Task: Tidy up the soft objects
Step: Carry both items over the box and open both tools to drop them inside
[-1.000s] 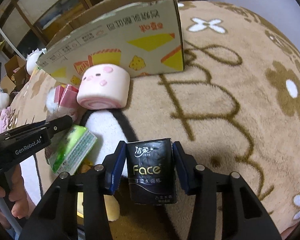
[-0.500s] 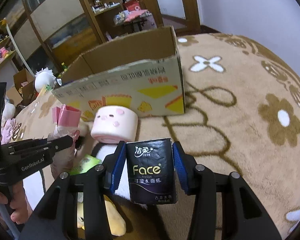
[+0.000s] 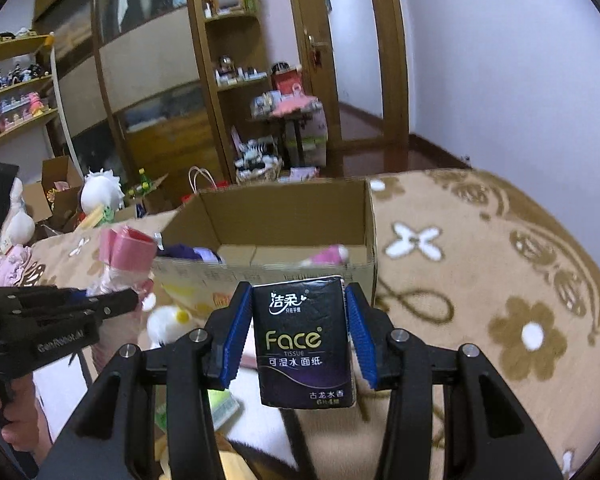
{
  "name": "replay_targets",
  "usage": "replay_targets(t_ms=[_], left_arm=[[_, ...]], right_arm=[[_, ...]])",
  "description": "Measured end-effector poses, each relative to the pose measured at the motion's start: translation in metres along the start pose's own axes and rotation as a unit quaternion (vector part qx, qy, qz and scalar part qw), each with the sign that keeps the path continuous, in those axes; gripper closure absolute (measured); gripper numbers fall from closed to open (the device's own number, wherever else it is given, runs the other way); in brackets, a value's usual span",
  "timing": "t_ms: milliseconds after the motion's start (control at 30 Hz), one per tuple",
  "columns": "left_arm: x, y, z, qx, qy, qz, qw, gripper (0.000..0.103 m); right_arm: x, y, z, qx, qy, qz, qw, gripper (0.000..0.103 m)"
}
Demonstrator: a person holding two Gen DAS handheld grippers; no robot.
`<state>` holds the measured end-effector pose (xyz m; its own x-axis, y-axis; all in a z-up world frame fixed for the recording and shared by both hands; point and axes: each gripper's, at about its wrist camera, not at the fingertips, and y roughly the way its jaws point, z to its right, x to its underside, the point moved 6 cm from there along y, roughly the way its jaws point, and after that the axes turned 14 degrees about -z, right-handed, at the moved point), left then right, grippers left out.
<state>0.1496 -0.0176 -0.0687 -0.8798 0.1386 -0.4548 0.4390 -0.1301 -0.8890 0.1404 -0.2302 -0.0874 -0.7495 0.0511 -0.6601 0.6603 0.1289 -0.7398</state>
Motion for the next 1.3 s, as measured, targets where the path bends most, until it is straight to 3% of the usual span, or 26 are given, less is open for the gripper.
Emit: replay_targets(t_ms=[333,667,933,1300], left_arm=[[-0.040,-0.043,0.001,-0.014,0.005,0.082,0.9966,0.086],[-0.067,-0.037,0.009,-0.030,0.019,0.137,0.9899,0.086],[-0.084,0.000,0.009,-0.031,0.025,0.113,0.9928,0.085],[-0.105,0.042,-0.006,0.015,-0.016,0.066,0.9976,0.082]], right_arm=[[-0.026,-0.019,-0.014,0.012,-0.026,0.061,0.998,0.054],[-0.060,-0.014,-0.019,0.018,-0.051,0.086,0.995,0.054],[-0.086,0.010,-0.021,0.020,-0.067,0.081,0.994,0.054],[-0.077,0.056,-0.013,-0.008,-0.041,0.038,0.998,0.053]])
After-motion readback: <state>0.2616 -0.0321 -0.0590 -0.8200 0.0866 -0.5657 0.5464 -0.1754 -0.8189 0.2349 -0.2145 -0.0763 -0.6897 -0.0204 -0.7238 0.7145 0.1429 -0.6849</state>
